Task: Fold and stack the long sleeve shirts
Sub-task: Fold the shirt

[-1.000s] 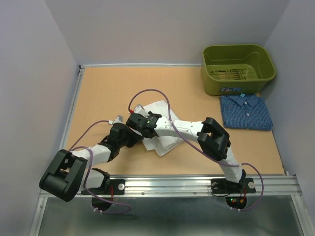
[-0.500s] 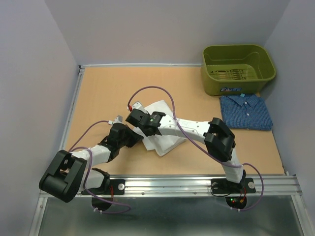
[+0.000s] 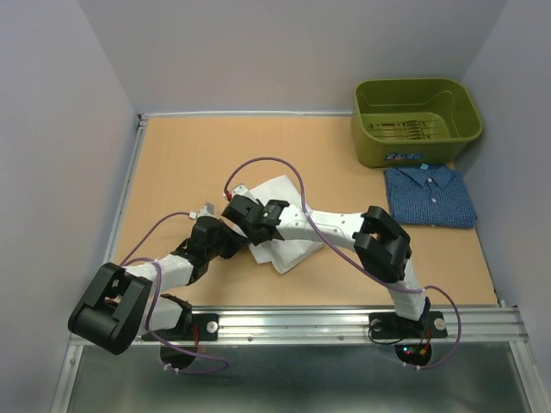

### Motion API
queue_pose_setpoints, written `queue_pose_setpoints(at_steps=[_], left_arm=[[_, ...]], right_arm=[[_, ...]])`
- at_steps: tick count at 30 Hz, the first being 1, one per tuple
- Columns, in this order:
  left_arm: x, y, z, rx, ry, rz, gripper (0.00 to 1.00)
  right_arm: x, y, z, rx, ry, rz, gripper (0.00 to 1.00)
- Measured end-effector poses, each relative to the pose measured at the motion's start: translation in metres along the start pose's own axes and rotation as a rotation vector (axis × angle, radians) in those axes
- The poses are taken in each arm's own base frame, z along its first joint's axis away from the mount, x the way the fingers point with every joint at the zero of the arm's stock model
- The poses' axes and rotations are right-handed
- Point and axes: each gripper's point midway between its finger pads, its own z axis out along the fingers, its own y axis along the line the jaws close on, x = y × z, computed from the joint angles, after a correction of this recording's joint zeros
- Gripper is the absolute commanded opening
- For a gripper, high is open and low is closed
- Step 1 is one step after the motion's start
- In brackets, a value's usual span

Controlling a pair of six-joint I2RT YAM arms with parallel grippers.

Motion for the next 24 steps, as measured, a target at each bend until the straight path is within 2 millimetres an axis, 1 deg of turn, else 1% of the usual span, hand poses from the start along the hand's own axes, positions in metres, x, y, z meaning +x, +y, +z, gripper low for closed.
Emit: queue_pose_setpoints(at_steps=[3, 4, 5, 7, 8, 17, 24], left_arm=[[0.000, 0.000, 0.000, 0.000, -0.001, 0.000, 0.00], [0.000, 0.000, 0.000, 0.000, -0.001, 0.000, 0.00], [0.000, 0.001, 0.000, -0.001, 0.000, -0.001, 0.00], [0.000, 0.001, 0.000, -0.001, 0.000, -0.003, 0.00], [0.000, 0.001, 0.000, 0.000, -0.001, -0.003, 0.00], [0.000, 0.000, 0.000, 0.001, -0.001, -0.005, 0.00], [0.000, 0.000, 0.000, 0.001, 0.000, -0.008, 0.00]], right_arm=[[0.007, -0.002, 0.004, 0.014, 0.009, -0.008, 0.38], [0.008, -0.003, 0.005, 0.022, 0.012, -0.011, 0.33], [0.009, -0.004, 0.006, 0.026, 0.013, -0.011, 0.20], [0.011, -0.004, 0.009, 0.034, 0.014, -0.018, 0.08], [0.012, -0.004, 0.010, 0.037, 0.013, -0.015, 0.01], [0.007, -0.005, 0.009, 0.036, -0.005, -0.008, 0.01], [-0.007, -0.004, -0.004, 0.006, -0.048, 0.019, 0.01]])
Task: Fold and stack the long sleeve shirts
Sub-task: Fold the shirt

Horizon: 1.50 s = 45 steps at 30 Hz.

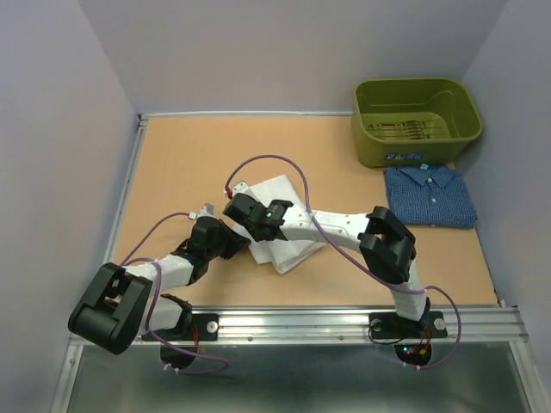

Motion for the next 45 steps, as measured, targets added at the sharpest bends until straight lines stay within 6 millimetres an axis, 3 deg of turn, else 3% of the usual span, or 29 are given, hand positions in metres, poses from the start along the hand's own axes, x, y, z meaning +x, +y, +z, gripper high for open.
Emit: queue_pose_setpoints(at_steps=[6, 11, 15, 19, 22, 27, 32, 33, 36, 38, 40, 45], left_arm=[[0.000, 0.000, 0.000, 0.000, 0.000, 0.000, 0.00], [0.000, 0.000, 0.000, 0.000, 0.001, -0.001, 0.00], [0.000, 0.000, 0.000, 0.000, 0.001, -0.002, 0.00], [0.000, 0.000, 0.000, 0.000, 0.001, -0.003, 0.05], [-0.001, -0.002, -0.002, 0.005, -0.005, -0.006, 0.17], [-0.011, -0.009, -0.012, 0.023, -0.056, -0.002, 0.33], [-0.027, -0.016, -0.029, 0.021, -0.127, 0.013, 0.55], [-0.034, -0.022, -0.034, 0.029, -0.154, 0.021, 0.62], [-0.049, -0.039, -0.044, 0.037, -0.198, 0.039, 0.66], [-0.060, -0.057, -0.051, 0.058, -0.219, 0.061, 0.63], [-0.068, -0.074, -0.053, 0.079, -0.224, 0.081, 0.50], [-0.075, -0.106, -0.033, 0.113, -0.163, 0.124, 0.29]], right_arm=[[0.001, 0.007, 0.000, -0.040, 0.000, 0.009, 0.01], [0.020, 0.014, 0.005, -0.077, 0.047, -0.003, 0.01], [0.025, 0.017, 0.006, -0.094, 0.060, -0.006, 0.03], [0.024, 0.019, 0.004, -0.107, 0.060, -0.002, 0.23], [0.023, 0.020, 0.002, -0.116, 0.058, 0.009, 0.28], [0.011, 0.016, -0.009, -0.126, 0.027, 0.032, 0.46], [-0.022, -0.009, -0.040, -0.137, -0.062, 0.111, 0.53], [-0.030, -0.018, -0.048, -0.136, -0.086, 0.135, 0.54], [-0.050, -0.057, -0.071, -0.137, -0.170, 0.241, 0.52], [-0.050, -0.084, -0.081, -0.142, -0.205, 0.313, 0.49], [-0.041, -0.109, -0.083, -0.149, -0.212, 0.383, 0.48], [-0.011, -0.159, -0.071, -0.204, -0.207, 0.567, 0.46]])
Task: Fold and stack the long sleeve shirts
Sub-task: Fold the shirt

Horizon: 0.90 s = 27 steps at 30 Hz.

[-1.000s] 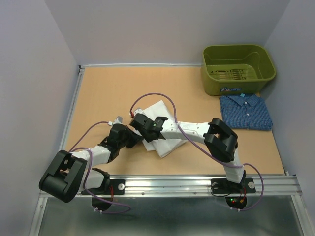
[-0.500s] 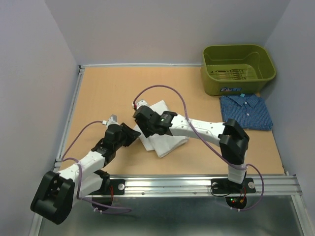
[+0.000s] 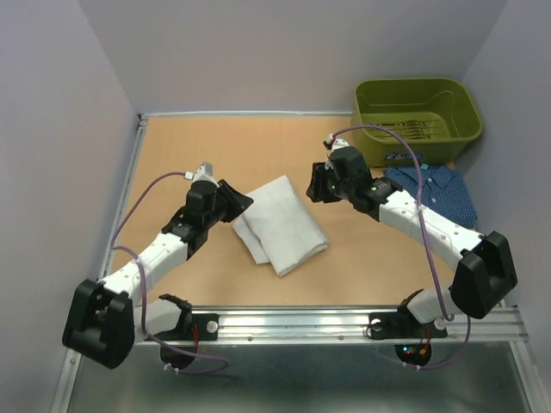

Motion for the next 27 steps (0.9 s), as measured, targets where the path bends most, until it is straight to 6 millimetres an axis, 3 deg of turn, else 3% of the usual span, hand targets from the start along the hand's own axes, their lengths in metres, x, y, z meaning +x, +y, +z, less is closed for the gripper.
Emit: queue_pose_setpoints(at_steps=[2, 6, 14, 20, 23, 27], left_arm=[[0.004, -0.005, 0.017, 0.001, 0.044, 0.010, 0.23], [0.013, -0.001, 0.048, -0.020, 0.106, 0.015, 0.17], [0.030, 0.027, 0.078, -0.080, 0.140, 0.004, 0.13], [0.052, 0.071, 0.092, -0.167, 0.175, -0.033, 0.12], [0.052, 0.071, 0.096, -0.148, 0.165, -0.046, 0.12], [0.051, 0.071, 0.099, -0.131, 0.152, -0.055, 0.12]], right_arm=[[0.005, -0.005, 0.003, -0.050, 0.018, 0.049, 0.46], [0.016, 0.009, 0.008, -0.207, 0.050, 0.103, 0.46], [0.062, 0.024, 0.020, -0.456, 0.157, 0.189, 0.45], [0.132, -0.004, 0.036, -0.490, 0.315, 0.333, 0.42], [0.147, -0.019, 0.037, -0.481, 0.336, 0.377, 0.42], [0.151, -0.037, 0.034, -0.471, 0.317, 0.417, 0.42]])
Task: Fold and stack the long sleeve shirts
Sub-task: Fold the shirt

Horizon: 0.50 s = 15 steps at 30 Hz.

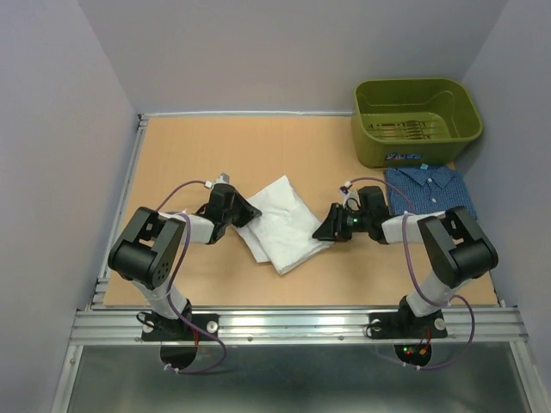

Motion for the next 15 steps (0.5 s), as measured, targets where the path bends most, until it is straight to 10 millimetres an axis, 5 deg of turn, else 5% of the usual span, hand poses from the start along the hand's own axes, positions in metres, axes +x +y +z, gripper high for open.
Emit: queue_pose_setpoints(at_steps=[7, 15], left_arm=[[0.000, -0.001, 0.000, 0.010, -0.003, -0.001, 0.12], [0.000, -0.001, 0.000, 0.011, -0.002, -0.001, 0.12]], right_arm=[[-0.011, 0.017, -0.017, -0.026, -0.041, -0.052, 0.44], [-0.001, 0.107, 0.004, -0.187, 0.036, -0.223, 0.45]])
